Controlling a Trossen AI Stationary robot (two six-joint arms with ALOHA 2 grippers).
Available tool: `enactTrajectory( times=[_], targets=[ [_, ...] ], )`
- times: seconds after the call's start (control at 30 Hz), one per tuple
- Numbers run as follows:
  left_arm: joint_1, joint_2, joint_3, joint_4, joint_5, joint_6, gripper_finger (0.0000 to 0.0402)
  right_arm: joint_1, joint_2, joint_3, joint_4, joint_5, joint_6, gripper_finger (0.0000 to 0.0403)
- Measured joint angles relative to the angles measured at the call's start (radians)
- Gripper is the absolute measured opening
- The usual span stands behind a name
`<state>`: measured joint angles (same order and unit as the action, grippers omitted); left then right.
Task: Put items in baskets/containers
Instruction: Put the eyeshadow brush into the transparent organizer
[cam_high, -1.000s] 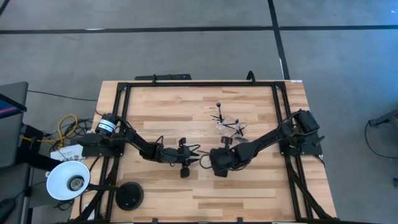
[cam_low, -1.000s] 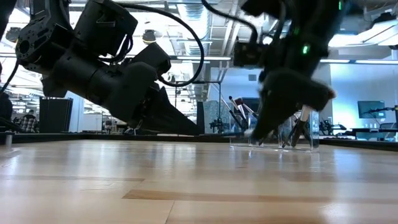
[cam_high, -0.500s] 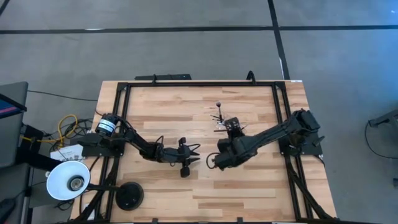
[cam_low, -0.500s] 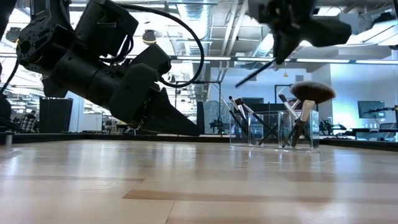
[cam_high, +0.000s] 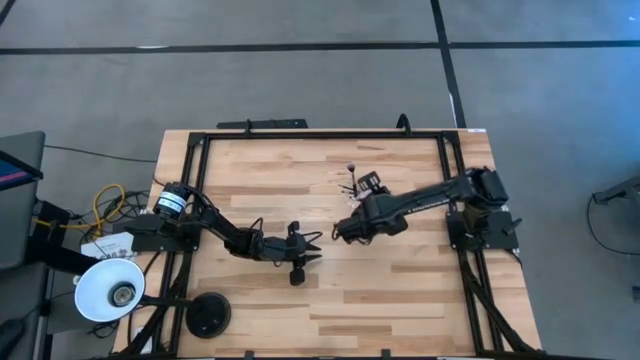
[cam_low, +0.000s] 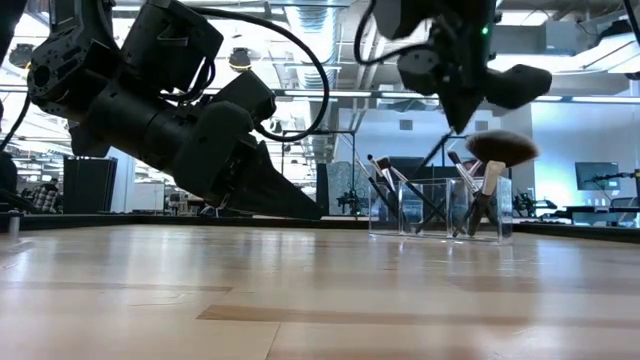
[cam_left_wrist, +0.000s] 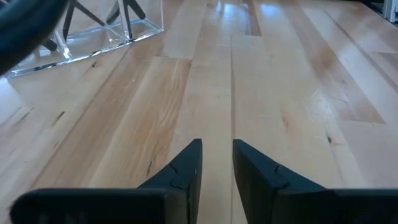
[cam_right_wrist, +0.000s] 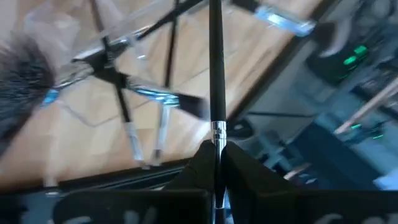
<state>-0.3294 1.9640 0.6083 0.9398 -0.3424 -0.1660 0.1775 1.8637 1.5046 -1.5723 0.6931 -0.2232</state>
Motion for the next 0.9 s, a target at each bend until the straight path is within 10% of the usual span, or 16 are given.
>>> enactTrajectory(
  times=[0.9],
  targets=[
    [0.0, 0.0, 0.0, -0.001, 0.0, 0.0, 0.0086, -0.082, 0.0, -0.107, 0.137, -0.091, 0.085, 0.0065]
  ],
)
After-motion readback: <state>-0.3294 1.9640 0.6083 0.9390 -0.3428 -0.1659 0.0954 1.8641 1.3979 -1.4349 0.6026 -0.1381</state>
